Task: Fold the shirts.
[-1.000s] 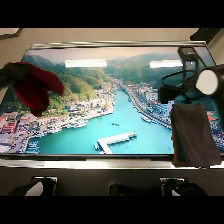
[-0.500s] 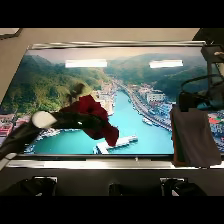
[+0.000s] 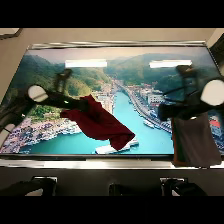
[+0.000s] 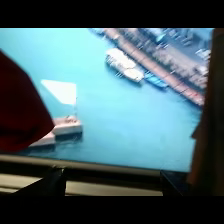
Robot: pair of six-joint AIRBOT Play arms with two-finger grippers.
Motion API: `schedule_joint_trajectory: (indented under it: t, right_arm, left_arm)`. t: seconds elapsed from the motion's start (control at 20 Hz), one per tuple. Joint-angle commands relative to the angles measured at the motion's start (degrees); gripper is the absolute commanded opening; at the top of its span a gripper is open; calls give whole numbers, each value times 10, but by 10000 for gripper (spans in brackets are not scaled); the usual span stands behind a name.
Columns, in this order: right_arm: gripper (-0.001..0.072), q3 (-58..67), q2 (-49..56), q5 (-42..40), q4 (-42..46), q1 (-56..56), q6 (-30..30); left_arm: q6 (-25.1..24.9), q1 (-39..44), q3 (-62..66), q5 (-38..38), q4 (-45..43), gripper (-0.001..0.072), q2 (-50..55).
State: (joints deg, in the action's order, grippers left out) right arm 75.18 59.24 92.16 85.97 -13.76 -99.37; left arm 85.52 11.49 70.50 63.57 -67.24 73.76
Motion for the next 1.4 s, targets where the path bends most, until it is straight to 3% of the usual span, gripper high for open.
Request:
schedule_joint_trajectory:
  t: [0.0, 0.2, 0.45, 0.6, 0.65, 0.7, 0.75, 0.9, 0.95, 1.05, 1.1, 1.15, 1.25, 1.35]
  right_arm:
    - [690, -146, 18, -49, -163, 0, 15]
    - [700, -271, 25, -117, -231, 0, 32]
    - [702, -304, 81, -185, -295, 0, 51]
    - [702, -304, 130, -231, -337, -20, 75]
    - [701, -304, 150, -251, -337, -38, 75]
    - [699, -304, 166, -276, -341, -56, 75]
    - [696, -304, 178, -305, -350, -72, 74]
    - [658, -304, 195, -394, -369, -112, 55]
    - [612, -304, 198, -414, -369, -122, 52]
    - [420, -304, 204, -444, -379, -133, 49]
    - [158, -304, 204, -447, -389, -133, 49]
    - [37, -302, 203, -445, -388, -132, 49]
    - [39, -296, 182, -435, -354, -132, 57]
    - [38, -275, 131, -415, -227, -132, 21]
  left_arm:
    - [15, -183, -45, 37, -33, 718, 4]
    - [-20, -240, -137, -60, 41, 716, 36]
    - [-46, -195, -132, -156, 112, 711, 108]
    - [-46, -172, -130, -209, 114, 652, 116]
    - [-46, -164, -130, -216, 114, 546, 116]
    - [-46, -159, -130, -216, 114, 268, 116]
    - [-46, -157, -130, -212, 114, 35, 115]
    - [-46, -158, -130, -199, 114, 28, 110]
    - [-46, -158, -130, -193, 114, 29, 106]
    - [-46, -158, -130, -186, 114, 28, 96]
    - [-46, -158, -130, -181, 114, 28, 89]
    - [-46, -158, -130, -177, 114, 28, 81]
    - [-46, -162, -128, -175, 113, 28, 54]
    - [-56, -176, -107, -176, 111, 27, 11]
